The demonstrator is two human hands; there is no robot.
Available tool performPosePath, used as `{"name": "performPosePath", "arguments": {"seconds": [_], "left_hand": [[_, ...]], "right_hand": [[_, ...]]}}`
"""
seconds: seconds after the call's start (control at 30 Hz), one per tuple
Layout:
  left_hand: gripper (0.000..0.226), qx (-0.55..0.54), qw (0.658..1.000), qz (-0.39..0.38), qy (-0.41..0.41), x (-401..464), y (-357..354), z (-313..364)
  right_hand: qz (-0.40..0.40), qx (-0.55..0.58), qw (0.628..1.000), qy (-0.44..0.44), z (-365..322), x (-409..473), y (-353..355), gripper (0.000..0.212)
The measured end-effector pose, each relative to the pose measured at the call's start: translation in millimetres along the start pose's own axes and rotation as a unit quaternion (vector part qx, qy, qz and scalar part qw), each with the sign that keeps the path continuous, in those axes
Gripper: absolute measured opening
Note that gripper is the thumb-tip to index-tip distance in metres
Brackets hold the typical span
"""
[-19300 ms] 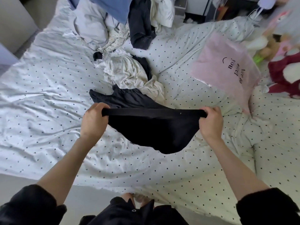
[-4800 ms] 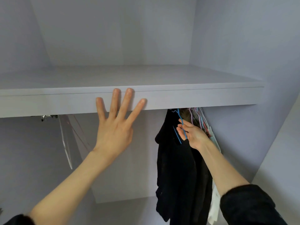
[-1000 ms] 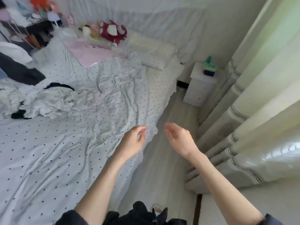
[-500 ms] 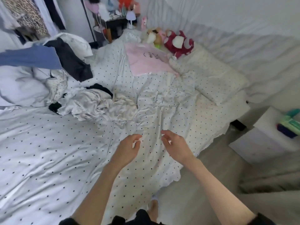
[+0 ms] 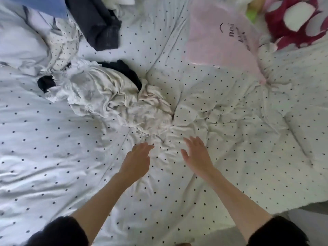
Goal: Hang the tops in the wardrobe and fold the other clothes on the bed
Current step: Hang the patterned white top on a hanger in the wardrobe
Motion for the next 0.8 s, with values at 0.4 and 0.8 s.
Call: {"name": "performPosePath", "arguments": {"seconds": [0.4, 0.8], "left_hand": [[0.028, 0.138, 0.972, 0.192, 0.002, 139, -44, -59], [0.015, -0.063, 0.989, 0.061, -0.122, 25, -62, 35]], "right_hand": [[-0.054, -0.095, 0.992, 0.070, 64, 134, -123, 0.068], [-0.039, 0.147, 0.987, 0.044, 37, 110, -59, 0.043]]}}
Point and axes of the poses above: each hand's wrist, its own x-axis towards the middle knuckle, its own y-axis out of the back of the hand, z = x × y, the point moved 7 cm from there along x, towards the middle knuckle, and after that the axes turned 6 degrees about z, right-handed, at the moved point
